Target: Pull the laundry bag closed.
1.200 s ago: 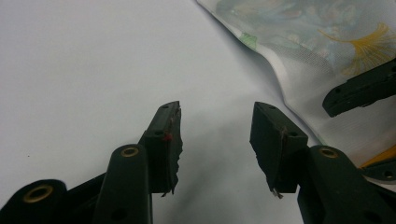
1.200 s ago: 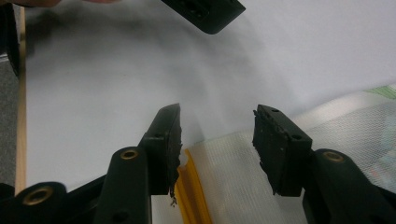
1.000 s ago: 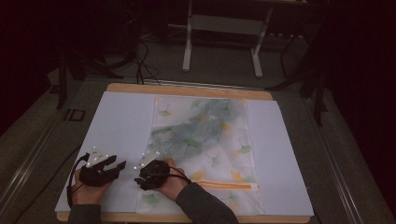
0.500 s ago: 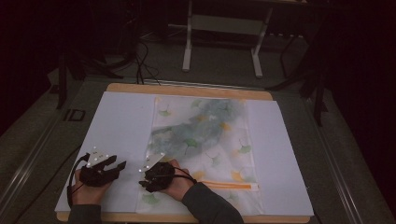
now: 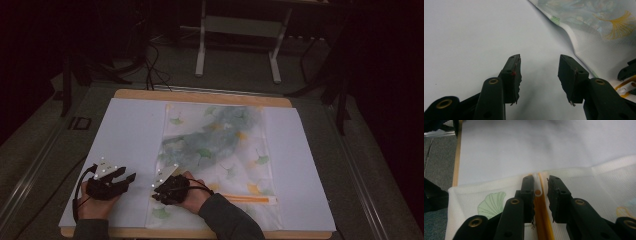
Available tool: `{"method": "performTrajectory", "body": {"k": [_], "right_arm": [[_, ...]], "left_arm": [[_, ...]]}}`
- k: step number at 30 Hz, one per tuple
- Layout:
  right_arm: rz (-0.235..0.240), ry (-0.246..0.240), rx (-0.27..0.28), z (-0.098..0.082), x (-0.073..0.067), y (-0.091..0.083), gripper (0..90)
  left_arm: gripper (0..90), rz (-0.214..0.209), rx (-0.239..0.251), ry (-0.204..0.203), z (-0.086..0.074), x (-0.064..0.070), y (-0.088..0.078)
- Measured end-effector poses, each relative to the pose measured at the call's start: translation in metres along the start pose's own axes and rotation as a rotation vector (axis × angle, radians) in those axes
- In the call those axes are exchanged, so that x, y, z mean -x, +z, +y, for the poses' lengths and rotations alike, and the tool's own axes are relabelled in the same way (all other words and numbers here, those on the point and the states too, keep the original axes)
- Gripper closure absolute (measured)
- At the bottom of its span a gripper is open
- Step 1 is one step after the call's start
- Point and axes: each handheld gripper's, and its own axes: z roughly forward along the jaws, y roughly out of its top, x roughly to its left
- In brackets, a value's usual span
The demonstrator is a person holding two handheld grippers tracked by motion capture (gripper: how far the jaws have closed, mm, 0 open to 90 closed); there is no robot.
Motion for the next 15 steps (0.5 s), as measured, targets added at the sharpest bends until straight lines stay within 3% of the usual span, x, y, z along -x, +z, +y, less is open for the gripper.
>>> {"method": "performTrajectory", "body": {"k": [6,15], "right_arm": [[0.014,0.002,-0.011,0.0008,0.0006,0.0031,80.7],[0.03,-0.002,-0.013,0.0008,0.0013,0.0006,83.2]], "left_arm": [[53.0,-0.005,-0.002,0.001,0.0,0.0004,0.0003],[52.8,-0.056,-0.011,0.0,0.0001,0.0021,0.0003]]}}
